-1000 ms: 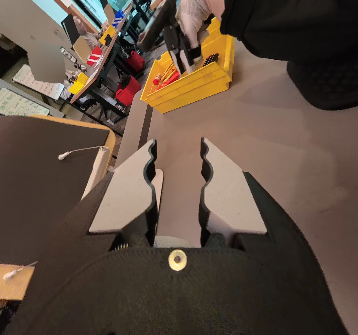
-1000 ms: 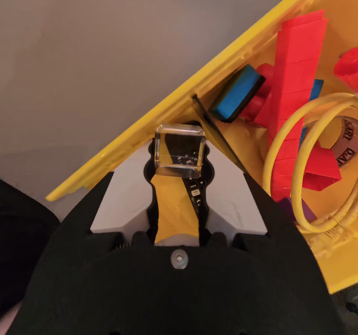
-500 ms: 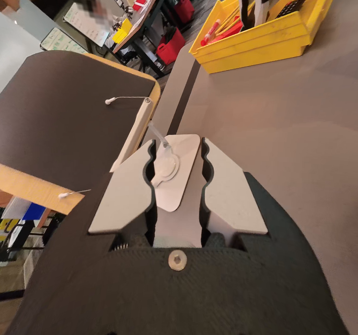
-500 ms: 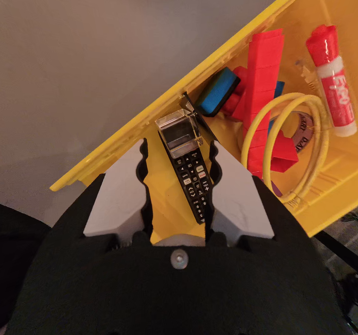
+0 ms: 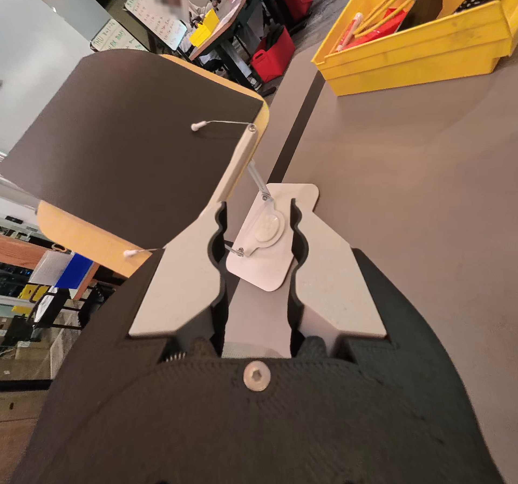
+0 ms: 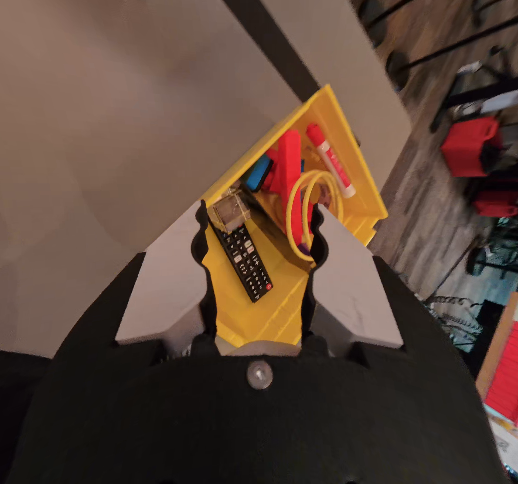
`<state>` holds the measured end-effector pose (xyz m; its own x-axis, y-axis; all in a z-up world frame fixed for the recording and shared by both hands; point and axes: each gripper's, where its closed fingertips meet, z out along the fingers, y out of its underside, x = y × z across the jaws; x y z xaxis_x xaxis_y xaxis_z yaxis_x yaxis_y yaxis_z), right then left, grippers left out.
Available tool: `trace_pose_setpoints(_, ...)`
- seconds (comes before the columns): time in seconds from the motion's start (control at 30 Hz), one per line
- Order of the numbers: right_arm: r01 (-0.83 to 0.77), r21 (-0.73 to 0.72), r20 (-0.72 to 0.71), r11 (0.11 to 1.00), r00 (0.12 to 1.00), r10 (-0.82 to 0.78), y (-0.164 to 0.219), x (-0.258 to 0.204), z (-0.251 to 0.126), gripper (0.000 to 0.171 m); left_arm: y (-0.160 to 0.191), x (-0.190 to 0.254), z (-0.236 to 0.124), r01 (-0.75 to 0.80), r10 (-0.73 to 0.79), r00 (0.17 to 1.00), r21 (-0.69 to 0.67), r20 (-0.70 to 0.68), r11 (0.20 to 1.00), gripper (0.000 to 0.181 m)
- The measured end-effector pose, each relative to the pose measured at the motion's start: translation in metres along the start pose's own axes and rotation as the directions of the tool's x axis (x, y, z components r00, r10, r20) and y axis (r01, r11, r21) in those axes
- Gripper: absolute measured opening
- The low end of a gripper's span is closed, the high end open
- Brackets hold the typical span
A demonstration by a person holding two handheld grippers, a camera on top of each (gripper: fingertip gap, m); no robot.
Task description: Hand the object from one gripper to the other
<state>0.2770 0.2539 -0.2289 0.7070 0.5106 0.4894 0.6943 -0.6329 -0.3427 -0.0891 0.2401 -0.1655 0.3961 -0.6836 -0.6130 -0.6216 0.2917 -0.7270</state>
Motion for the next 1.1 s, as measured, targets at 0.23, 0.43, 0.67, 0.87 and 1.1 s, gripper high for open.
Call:
trace_pose_setpoints(0.23, 0.189, 0.049, -0.144, 0.981, 0.973, -0.181, -0.065, -0.026, -0.017, 0.068, 0.000, -0.026, -0.009, 0.042, -0.043, 0.997, 0.016, 0.060, 0.999, 0.043)
trace_pose_setpoints(0.43, 0.382, 0.301, -0.250, 0.874, 0.916, -0.314, -0.173, -0.097, -0.038, 0.057, 0.001, -0.054, -0.017, 0.160, -0.169, 0.976, 0.070, 0.136, 0.985, 0.042)
trace_pose_setpoints(0.67, 0.325, 0.636, -0.092, 0.701, 0.933, -0.349, -0.256, -0.205, -0.025, 0.053, -0.014, -0.066, -0.023, 0.228, -0.252, 0.951, 0.146, 0.178, 0.963, 0.041)
trace_pose_setpoints(0.87, 0.040, 0.853, 0.162, 0.521, 0.927, -0.338, -0.295, -0.289, -0.021, 0.077, -0.042, -0.054, -0.030, 0.258, -0.289, 0.952, 0.243, 0.099, 0.935, 0.043)
trace_pose_setpoints(1.1, -0.147, 0.830, 0.397, 0.538, 0.834, -0.384, -0.290, -0.334, 0.014, 0.087, -0.060, -0.057, -0.047, 0.287, -0.327, 0.941, 0.303, 0.091, 0.909, 0.047)
